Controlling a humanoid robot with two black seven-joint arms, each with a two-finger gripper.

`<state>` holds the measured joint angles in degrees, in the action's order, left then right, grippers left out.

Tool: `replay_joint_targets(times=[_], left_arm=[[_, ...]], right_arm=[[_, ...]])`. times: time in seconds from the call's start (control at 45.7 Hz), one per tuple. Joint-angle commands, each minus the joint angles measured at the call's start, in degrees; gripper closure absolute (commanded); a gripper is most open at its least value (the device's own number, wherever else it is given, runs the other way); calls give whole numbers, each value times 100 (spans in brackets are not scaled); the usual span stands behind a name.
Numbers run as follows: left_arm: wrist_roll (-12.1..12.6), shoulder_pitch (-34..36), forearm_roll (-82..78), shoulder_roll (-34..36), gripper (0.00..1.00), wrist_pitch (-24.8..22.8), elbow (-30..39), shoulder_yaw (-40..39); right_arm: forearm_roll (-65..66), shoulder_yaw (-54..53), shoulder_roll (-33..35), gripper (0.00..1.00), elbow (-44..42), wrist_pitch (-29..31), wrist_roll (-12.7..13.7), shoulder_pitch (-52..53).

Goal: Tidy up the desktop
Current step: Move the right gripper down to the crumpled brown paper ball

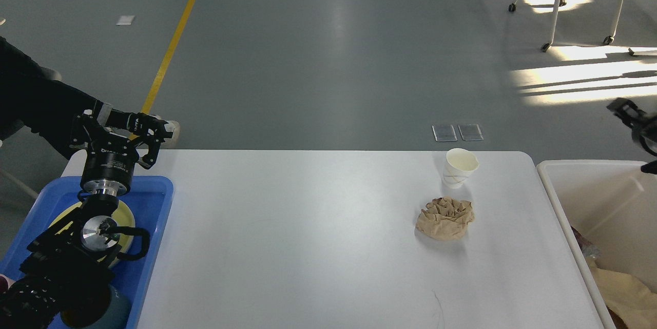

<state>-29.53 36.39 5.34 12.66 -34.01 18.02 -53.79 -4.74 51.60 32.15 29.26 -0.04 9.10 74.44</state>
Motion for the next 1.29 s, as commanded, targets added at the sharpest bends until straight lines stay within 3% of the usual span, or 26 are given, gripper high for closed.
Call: replay_joint_targets(times=[0.0,0.109,0.263,0.285,0.46,0.657,0.876,1.27], left_arm=[[0,0,2,0,3,0,0,0],[0,0,2,0,3,0,0,0],[0,0,2,0,3,0,0,0],[0,0,2,0,3,0,0,0],[0,0,2,0,3,0,0,0],[0,0,2,0,3,0,0,0],[0,0,2,0,3,0,0,0],[0,0,2,0,3,0,0,0]], right_arm=[[0,851,-507,0,386,284,4,1000],[-9,1291,-815,0,721,1346,13,1888],[-18,1344,-1149,0,958,3622,-14,2978],[-9,1336,-1245,0,1098,4156,-14,3362],[-9,1335,-1387,0,1880,5171,-5,4595],[-9,1292,-1343,0,2505,5207,-5,4958],[-18,686,-1316,0,2347,4926,-5,3061],[-18,246,-1351,0,2321,2949,-5,1003]])
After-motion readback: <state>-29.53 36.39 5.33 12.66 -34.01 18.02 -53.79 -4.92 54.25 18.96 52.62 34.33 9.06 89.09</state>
